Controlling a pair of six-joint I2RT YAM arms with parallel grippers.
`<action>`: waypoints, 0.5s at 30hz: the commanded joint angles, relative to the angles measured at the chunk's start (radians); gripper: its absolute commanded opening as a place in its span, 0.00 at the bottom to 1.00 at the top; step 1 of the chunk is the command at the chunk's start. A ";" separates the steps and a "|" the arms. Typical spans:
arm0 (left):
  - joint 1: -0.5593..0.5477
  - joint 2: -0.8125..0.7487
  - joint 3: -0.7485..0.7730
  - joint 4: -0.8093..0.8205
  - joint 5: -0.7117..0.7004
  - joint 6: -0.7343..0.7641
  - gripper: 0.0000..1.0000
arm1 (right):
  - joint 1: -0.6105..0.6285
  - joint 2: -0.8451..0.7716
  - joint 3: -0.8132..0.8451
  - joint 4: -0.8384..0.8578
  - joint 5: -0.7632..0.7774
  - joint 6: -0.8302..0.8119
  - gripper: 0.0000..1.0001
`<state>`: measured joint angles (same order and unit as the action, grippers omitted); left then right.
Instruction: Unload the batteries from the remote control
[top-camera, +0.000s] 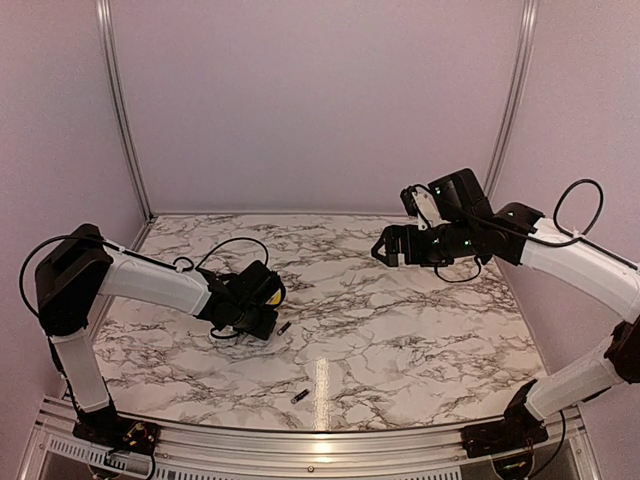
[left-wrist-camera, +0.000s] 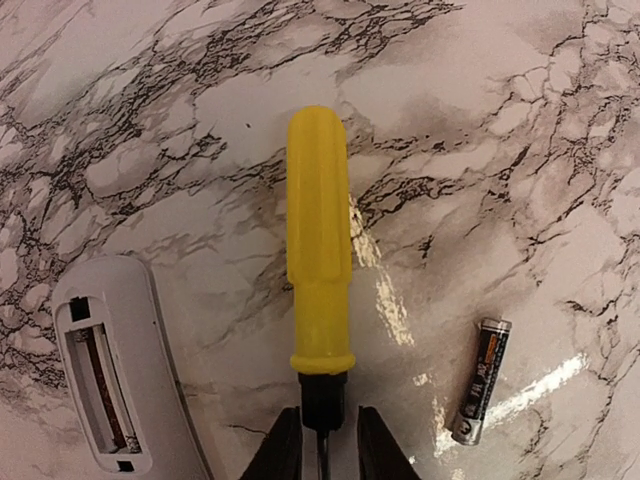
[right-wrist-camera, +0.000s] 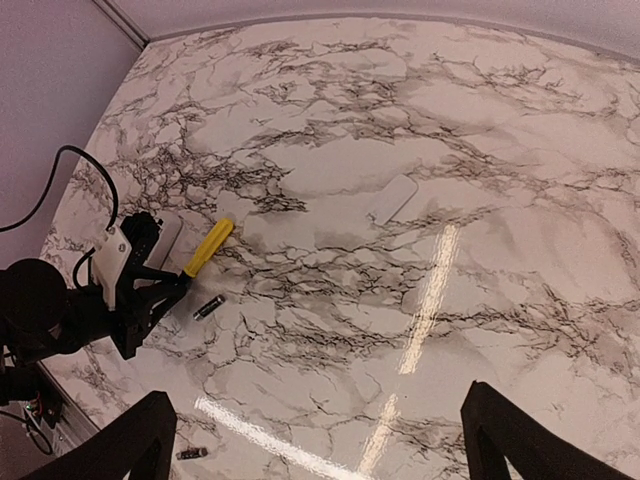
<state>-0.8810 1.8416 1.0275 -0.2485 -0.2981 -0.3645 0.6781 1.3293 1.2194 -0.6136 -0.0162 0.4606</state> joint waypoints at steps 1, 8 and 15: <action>0.007 0.017 0.015 0.014 0.007 -0.017 0.24 | -0.012 -0.018 0.002 0.003 0.012 0.003 0.98; 0.007 0.010 0.017 0.010 0.007 -0.018 0.33 | -0.014 -0.018 0.001 0.004 0.012 0.001 0.98; 0.006 -0.044 0.021 0.004 0.005 0.017 0.44 | -0.015 -0.016 0.010 0.003 0.012 -0.015 0.98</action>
<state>-0.8803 1.8408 1.0279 -0.2451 -0.2947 -0.3737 0.6743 1.3293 1.2194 -0.6136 -0.0162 0.4587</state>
